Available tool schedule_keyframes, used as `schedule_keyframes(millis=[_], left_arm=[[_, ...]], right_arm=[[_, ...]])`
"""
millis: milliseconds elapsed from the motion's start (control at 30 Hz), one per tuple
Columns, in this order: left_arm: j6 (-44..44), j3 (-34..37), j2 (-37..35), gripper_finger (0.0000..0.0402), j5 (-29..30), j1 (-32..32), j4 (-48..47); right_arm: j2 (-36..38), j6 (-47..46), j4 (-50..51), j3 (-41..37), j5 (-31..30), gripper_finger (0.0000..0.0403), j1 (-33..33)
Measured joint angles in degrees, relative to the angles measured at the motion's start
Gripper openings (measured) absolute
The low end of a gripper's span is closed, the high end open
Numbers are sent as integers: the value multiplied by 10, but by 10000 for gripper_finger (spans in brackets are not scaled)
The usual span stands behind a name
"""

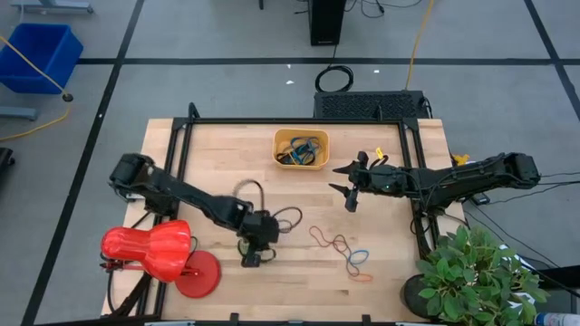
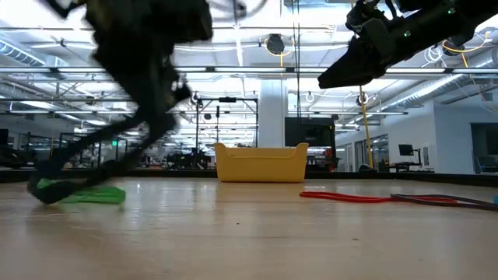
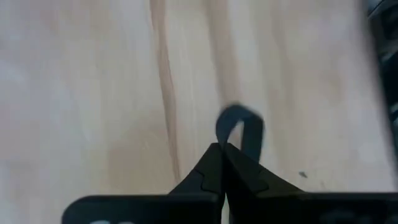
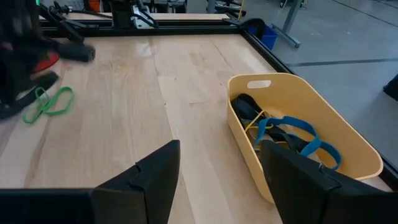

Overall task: Pick and place rubber bands into bin
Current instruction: Put the black rubber band into the yellow bin

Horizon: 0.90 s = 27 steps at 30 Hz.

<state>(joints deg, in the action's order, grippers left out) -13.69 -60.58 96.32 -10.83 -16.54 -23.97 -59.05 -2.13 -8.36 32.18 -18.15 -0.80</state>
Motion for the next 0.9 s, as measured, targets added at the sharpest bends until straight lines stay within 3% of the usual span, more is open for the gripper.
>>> schedule_keyframes(millis=[300, 433, 700, 900], left_arm=[[10, 0, -152, 10, 78, 58, 12], [48, 0, -194, 6, 107, 91, 66], [154, 0, -207, 12, 208, 160, 240], [239, 0, -191, 13, 215, 220, 289]], right_arm=[[0, 0, -2, 0, -2, 217, 0], [0, -1, -2, 0, -30, 219, 0], [0, 0, -4, 0, -33, 217, 1], [0, -2, -4, 0, -50, 218, 1]])
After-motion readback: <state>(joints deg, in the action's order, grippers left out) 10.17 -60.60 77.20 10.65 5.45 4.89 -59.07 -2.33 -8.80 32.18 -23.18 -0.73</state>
